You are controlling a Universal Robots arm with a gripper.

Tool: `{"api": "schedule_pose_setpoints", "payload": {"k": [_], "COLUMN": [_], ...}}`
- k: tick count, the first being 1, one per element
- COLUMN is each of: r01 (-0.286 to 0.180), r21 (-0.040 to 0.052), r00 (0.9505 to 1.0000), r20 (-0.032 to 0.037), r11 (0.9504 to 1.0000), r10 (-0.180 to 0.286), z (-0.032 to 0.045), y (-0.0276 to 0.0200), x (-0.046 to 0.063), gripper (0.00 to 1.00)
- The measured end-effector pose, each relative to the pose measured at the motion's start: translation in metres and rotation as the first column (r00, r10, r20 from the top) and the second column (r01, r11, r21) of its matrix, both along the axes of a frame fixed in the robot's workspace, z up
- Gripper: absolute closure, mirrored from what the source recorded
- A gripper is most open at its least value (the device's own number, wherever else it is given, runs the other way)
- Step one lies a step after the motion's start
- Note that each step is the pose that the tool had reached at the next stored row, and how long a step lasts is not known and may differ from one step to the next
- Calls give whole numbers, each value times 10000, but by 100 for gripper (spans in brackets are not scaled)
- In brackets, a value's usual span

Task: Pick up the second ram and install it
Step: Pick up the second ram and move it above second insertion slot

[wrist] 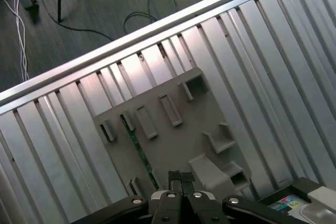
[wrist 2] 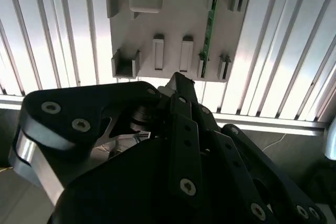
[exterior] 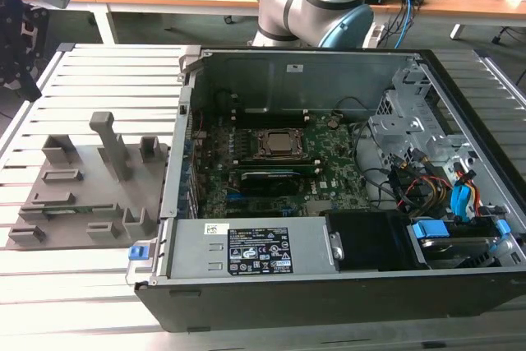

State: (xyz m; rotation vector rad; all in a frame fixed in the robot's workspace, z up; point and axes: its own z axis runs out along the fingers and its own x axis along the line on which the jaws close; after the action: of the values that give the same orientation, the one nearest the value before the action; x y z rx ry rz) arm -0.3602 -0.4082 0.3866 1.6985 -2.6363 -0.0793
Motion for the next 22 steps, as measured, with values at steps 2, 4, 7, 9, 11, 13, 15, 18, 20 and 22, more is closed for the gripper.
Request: {"api": "schedule_pose_setpoints", "payload": {"k": [2,4,7,9,11,13,15,18,20,22], "r01": [-205,-580,-969,-1215,-1386,-1675,-1943,-2338,-2568,-2807], "r21": [1,1,1,0,1,0,0,1,0,0], "r00": [9998,9983,9953,9926,9903,9859,9809,9723,9665,9598], "r20": [1,0,0,1,1,1,0,1,1,0], "r11": [9998,9983,9953,9926,9903,9859,9809,9723,9665,9598], "r10": [205,580,969,1215,1386,1675,1943,2338,2568,2807], "z": [-1,0,0,0,-1,-1,0,-1,0,0], "y": [0,0,0,0,0,0,0,0,0,0], "x": [0,0,0,0,0,0,0,0,0,0], "gripper": [89,89,89,89,89,89,89,89,89,89]}}
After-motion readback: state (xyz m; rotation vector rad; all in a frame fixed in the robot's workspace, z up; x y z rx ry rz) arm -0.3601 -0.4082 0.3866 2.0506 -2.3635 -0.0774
